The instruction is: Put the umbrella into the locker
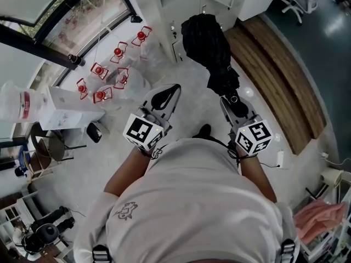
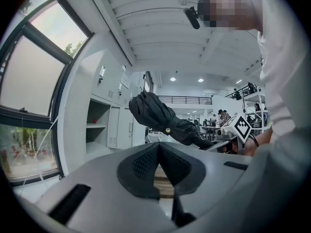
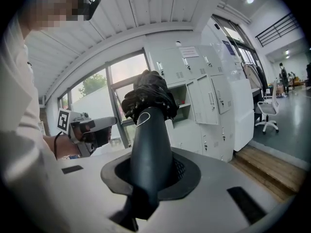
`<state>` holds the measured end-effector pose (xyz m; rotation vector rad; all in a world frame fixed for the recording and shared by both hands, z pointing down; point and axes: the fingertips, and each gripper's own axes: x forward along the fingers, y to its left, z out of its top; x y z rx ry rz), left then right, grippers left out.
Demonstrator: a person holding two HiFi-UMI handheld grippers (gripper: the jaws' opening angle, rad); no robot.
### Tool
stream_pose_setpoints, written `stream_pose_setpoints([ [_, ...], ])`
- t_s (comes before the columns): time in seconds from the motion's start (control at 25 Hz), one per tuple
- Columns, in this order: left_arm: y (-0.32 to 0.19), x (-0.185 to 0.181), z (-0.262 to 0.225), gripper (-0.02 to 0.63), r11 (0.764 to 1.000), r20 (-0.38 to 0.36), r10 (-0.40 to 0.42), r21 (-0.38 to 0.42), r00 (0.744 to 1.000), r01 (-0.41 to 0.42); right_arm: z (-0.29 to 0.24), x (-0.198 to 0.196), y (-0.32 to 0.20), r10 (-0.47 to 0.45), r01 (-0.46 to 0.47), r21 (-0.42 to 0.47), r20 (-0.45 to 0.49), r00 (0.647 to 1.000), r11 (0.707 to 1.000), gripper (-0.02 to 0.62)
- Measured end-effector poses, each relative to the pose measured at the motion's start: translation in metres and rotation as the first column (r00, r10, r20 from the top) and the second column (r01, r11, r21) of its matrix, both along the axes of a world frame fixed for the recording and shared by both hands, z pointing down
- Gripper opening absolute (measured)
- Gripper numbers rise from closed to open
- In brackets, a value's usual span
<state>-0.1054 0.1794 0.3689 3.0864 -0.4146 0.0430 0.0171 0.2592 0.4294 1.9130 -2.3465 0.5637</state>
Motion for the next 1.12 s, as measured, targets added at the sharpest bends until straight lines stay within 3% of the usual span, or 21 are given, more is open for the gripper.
stream_pose_setpoints([
  [0.4, -0.015, 0.066, 0.008, 0.011, 1.000, 0.007, -0.015, -0.016, 1.000, 0.015, 0.001, 0.072, -0.024, -0.024, 0.024, -0.002, 0.000, 1.000, 1.000, 0.097],
  [0.8, -0.063, 0.096, 0.009, 0.011, 0.999, -0.009, -0.021, -0.024, 1.000, 0.020, 0.009, 0.089, -0.065, -0.064, 0.065, -0.018, 0.029, 0.998, 0.998, 0.097],
  [1.12, -0.121, 0.094, 0.004, 0.011, 1.000, -0.045, -0.021, -0.002, 0.999, 0.021, 0.013, 0.083, -0.125, -0.072, 0.073, -0.027, 0.056, 0.996, 0.997, 0.097],
])
